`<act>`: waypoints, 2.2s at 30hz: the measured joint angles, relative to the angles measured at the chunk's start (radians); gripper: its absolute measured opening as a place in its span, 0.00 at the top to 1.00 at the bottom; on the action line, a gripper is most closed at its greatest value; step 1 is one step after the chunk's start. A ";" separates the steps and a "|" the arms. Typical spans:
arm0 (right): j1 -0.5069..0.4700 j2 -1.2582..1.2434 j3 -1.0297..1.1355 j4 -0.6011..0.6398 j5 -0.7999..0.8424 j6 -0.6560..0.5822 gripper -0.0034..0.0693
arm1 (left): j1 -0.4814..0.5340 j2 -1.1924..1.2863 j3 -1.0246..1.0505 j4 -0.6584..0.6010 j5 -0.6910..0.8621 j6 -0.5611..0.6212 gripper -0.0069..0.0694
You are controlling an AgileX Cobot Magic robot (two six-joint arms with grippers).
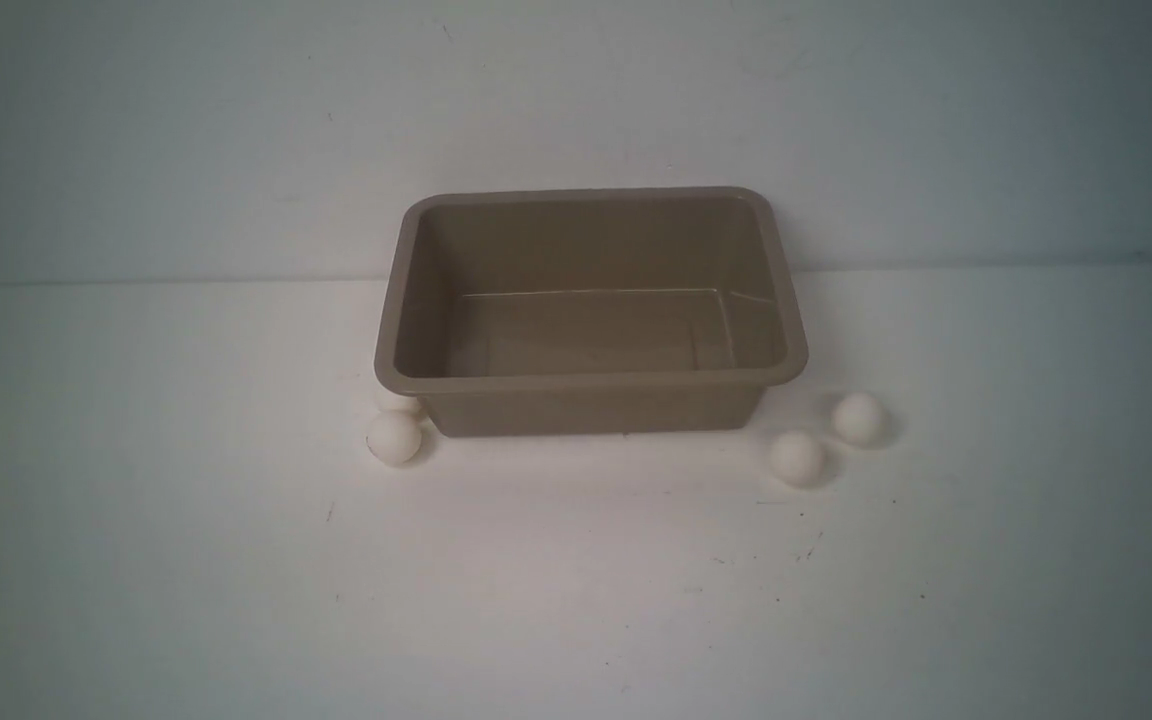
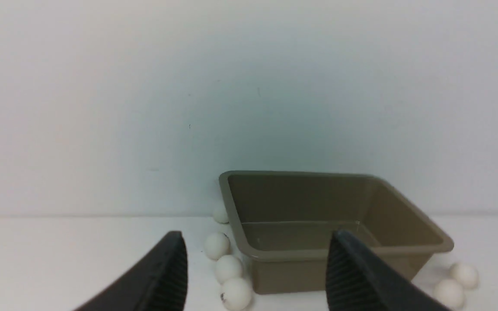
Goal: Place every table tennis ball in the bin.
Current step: Use the right arm to clamp the table tennis ball closest to it
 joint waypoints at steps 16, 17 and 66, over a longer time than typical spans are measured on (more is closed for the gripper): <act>0.000 0.865 -0.386 0.033 0.186 -0.200 0.36 | 0.000 0.377 -0.168 0.230 0.068 0.127 0.39; 0.006 0.913 -0.402 0.033 0.166 -0.225 0.36 | 0.000 0.389 -0.168 0.230 0.041 0.130 0.39; 0.199 1.873 -0.706 -0.147 -0.261 -0.205 0.36 | 0.000 0.429 -0.168 0.228 0.001 0.140 0.39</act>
